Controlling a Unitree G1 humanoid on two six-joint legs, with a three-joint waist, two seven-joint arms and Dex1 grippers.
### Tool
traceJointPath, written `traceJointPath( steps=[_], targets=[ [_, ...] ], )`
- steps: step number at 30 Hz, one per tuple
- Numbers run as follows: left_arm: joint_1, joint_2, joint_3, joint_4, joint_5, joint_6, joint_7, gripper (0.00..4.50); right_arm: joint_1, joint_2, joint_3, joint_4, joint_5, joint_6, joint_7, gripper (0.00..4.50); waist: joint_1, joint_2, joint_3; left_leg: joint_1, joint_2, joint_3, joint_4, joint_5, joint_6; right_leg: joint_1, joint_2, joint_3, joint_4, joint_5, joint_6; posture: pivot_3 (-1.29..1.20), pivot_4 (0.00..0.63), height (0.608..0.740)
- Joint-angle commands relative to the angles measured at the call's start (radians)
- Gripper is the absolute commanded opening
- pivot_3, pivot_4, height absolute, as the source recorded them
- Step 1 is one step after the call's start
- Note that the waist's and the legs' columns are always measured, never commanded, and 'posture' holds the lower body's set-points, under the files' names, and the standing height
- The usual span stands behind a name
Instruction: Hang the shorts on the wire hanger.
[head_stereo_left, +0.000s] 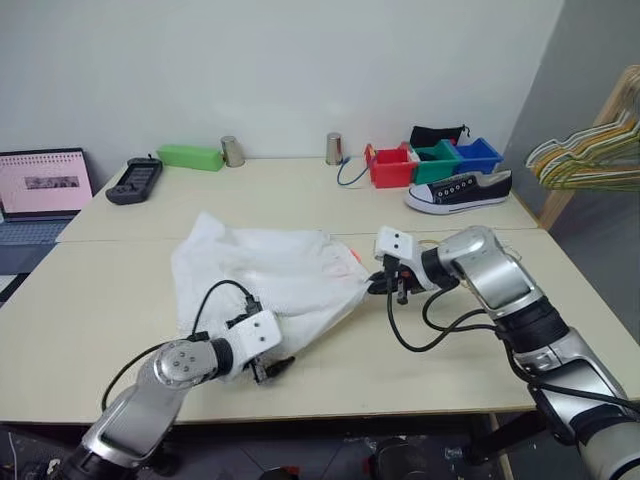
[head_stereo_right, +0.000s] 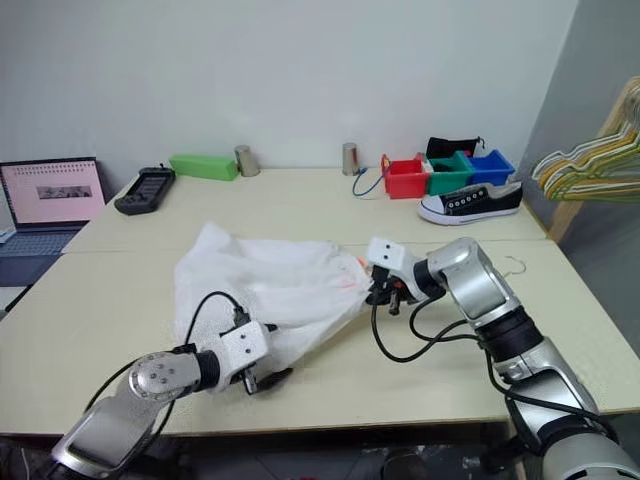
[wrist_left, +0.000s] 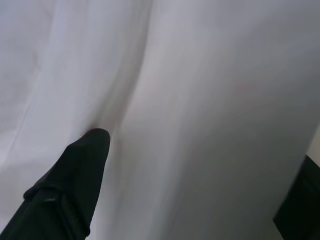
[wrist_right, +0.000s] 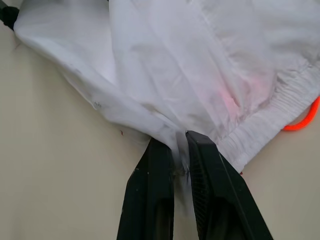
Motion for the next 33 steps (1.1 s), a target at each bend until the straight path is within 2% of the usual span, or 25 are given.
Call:
traceJointPath(
  steps=[1, 9, 12, 17, 20, 25, 30, 33],
  targets=[
    [0.047, 0.058, 0.076, 0.057, 0.062, -0.011, 0.032, 4.49, -0.019, -0.03, -0.026, -0.05, 0.029, 0.011, -0.005, 0.55, -0.003, 0.0, 0.0, 0.0, 0.0, 0.0, 0.0, 0.0, 0.0, 0.0, 0.0, 0.0, 0.0, -0.001, -0.002, -0.17, 0.001, 0.74],
    [0.142, 0.144, 0.199, 0.085, 0.045, -0.022, -0.005, 4.49, 0.014, -0.101, -0.032, -0.066, 0.057, 0.01, -0.008, 0.55, -0.015, 0.001, 0.0, 0.001, 0.001, 0.0, 0.0, 0.0, 0.0, -0.001, 0.0, 0.0, 0.0, -0.002, -0.003, -0.16, 0.0, 0.74],
    [0.151, 0.162, 0.223, 0.104, 0.036, -0.038, -0.027, 4.0, 0.024, -0.118, -0.034, -0.071, 0.066, 0.003, -0.008, 0.48, -0.013, 0.001, 0.0, 0.001, 0.0, 0.0, 0.0, 0.0, 0.0, -0.003, -0.001, 0.0, 0.0, -0.002, -0.004, -0.16, 0.002, 0.74],
    [0.133, 0.162, 0.226, 0.118, 0.027, -0.057, -0.062, 2.9, 0.041, -0.092, -0.02, -0.058, 0.07, -0.046, -0.041, 0.48, -0.014, 0.001, 0.0, 0.001, 0.0, 0.001, 0.0, 0.0, 0.0, -0.004, -0.001, 0.0, 0.0, -0.002, -0.004, -0.16, 0.0, 0.74],
    [0.121, 0.154, 0.223, 0.114, 0.027, -0.058, -0.073, 2.3, 0.06, -0.097, 0.0, -0.024, 0.031, -0.193, -0.072, 0.48, -0.012, 0.001, 0.0, 0.0, 0.0, 0.001, 0.0, 0.0, 0.0, -0.004, -0.001, 0.0, 0.0, -0.002, -0.004, -0.17, 0.0, 0.74],
    [0.128, 0.142, 0.223, 0.087, 0.016, -0.053, -0.095, 1.24, 0.118, -0.169, 0.032, 0.04, -0.047, -0.469, -0.084, 0.48, -0.004, 0.0, 0.001, -0.001, 0.0, 0.001, 0.0, 0.0, 0.0, -0.005, -0.002, 0.0, -0.001, -0.002, -0.003, -0.16, 0.004, 0.74],
    [0.138, 0.134, 0.227, 0.073, 0.015, -0.048, -0.103, 0.13, 0.14, -0.192, 0.024, 0.068, -0.058, -0.56, -0.071, 0.48, 0.0, 0.0, 0.001, -0.001, -0.001, 0.002, 0.0, 0.0, -0.001, -0.004, -0.002, 0.0, -0.001, -0.002, -0.003, -0.17, 0.014, 0.74],
    [0.137, 0.127, 0.225, 0.067, 0.015, -0.047, -0.108, 0.02, 0.164, -0.212, 0.023, 0.048, -0.059, -0.601, -0.057, 0.48, 0.001, 0.0, 0.002, -0.001, 0.0, 0.002, -0.001, 0.0, -0.001, -0.001, -0.002, 0.0, 0.0, -0.002, -0.003, -0.17, 0.015, 0.74]
  ],
)
